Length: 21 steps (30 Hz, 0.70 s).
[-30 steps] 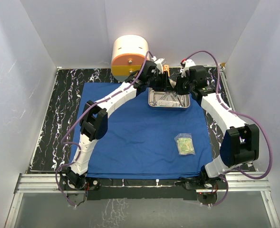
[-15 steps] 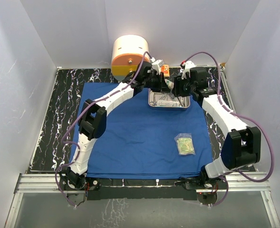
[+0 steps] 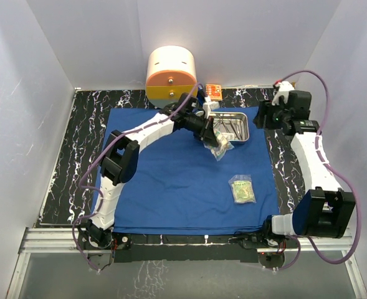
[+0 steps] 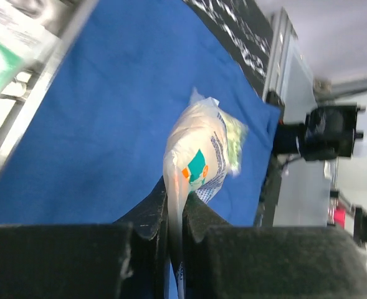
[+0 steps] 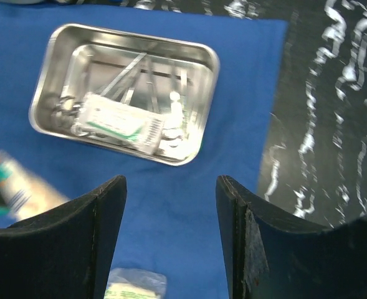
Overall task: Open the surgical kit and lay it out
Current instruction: Place the medical item in the surgical kit.
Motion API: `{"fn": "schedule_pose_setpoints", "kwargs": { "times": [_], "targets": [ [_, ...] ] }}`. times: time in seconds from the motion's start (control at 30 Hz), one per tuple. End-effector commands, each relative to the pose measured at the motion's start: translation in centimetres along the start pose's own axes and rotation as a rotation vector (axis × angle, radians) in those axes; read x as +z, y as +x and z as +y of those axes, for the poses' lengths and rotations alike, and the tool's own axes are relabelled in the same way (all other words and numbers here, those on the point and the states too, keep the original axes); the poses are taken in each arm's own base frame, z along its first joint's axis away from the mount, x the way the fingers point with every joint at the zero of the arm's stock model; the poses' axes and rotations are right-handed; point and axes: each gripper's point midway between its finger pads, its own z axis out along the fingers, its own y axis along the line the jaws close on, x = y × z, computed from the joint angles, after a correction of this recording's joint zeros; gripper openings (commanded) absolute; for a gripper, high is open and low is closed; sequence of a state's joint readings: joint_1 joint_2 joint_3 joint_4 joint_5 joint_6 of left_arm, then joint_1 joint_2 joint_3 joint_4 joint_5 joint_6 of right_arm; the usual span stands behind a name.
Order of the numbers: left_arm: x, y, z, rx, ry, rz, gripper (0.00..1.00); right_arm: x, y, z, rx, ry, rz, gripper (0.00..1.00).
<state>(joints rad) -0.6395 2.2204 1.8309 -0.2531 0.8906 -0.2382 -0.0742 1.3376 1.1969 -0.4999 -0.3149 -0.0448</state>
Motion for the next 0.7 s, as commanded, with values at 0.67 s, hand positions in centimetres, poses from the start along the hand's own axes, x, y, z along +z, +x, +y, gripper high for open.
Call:
{"fn": "schedule_pose_setpoints", "kwargs": {
  "times": [0.67],
  "targets": [
    [10.2,10.1,-14.7,0.198,0.408,0.412,0.00,-0.3,5.7,-8.2,0.068,0.170,-0.024,0.58]
  ]
}}
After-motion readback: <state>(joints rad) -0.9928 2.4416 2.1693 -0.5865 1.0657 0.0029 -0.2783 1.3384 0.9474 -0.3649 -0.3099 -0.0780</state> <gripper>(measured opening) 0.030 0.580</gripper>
